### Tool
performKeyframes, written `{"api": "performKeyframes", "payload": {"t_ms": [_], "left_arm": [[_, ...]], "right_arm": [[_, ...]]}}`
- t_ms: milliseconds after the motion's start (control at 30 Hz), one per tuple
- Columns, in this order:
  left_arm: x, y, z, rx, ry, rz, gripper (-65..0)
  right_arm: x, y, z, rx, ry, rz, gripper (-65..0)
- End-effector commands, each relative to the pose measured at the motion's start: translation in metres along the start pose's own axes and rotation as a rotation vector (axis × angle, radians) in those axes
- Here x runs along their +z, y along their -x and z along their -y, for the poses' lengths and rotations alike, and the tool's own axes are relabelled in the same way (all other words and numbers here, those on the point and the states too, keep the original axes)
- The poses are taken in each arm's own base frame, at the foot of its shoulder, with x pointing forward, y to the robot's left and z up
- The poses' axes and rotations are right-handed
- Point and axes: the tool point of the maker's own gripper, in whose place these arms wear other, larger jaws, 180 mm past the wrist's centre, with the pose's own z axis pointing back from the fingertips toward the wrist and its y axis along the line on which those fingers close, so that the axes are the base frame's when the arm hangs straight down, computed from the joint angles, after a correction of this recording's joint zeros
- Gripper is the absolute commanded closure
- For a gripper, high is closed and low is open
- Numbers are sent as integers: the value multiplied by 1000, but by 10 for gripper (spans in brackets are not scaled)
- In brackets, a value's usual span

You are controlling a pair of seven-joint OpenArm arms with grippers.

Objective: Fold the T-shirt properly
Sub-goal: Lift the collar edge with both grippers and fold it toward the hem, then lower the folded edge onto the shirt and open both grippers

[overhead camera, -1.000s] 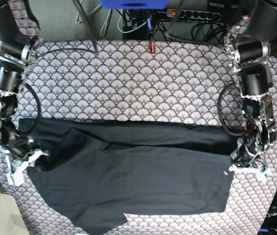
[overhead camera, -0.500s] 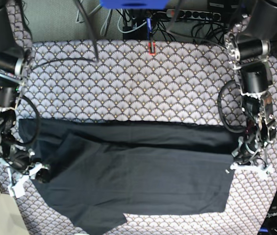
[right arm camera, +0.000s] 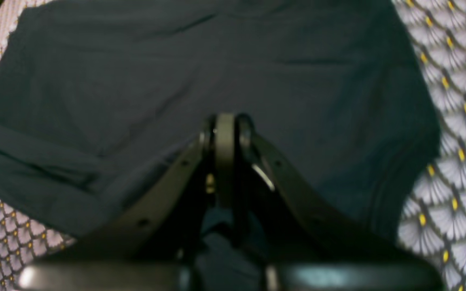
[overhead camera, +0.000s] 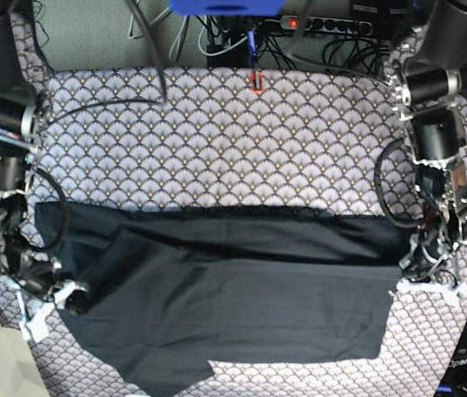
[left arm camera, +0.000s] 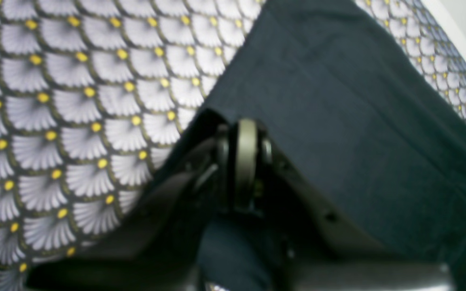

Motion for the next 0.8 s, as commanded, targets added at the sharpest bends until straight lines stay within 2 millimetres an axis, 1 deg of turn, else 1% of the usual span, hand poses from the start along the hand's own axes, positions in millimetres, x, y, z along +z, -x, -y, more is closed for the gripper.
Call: {"api": "performKeyframes", "payload": {"t_ms": [0, 167, 200, 233, 333, 400, 500, 533, 600, 700, 767], "left_arm": [[4, -34, 12, -7, 25, 80, 0], [4, -33, 12, -7, 25, 76, 0], [3, -31, 12, -9, 23, 73, -10], [3, -30, 11, -9, 23, 72, -38], [5, -31, 10, -5, 22, 77, -155], [5, -25, 6, -5, 18, 68, -223], [5, -23, 5, -6, 15, 64, -284], [5, -22, 4, -6, 15, 63, -294], [5, -22, 4, -7, 16, 61, -302], [7, -15, 2, -16, 13, 49, -302], [14, -15, 2, -36, 21, 67, -302]], "right_arm": [[8, -32, 4, 28, 4, 77, 0], [10, -32, 6, 24, 8, 81, 0], [10, -32, 7, 25, 9, 81, 0], [11, -33, 8, 24, 11, 82, -10], [11, -33, 8, 23, 12, 84, -88], [13, -34, 9, 14, 13, 92, -154], [17, -34, 16, -24, 23, 113, -244], [18, -31, 18, -39, 26, 113, -270], [15, -21, 21, -66, 26, 91, -299], [16, -16, 27, -77, 34, 79, -302], [26, -12, 41, -68, 64, 61, -302]]}}
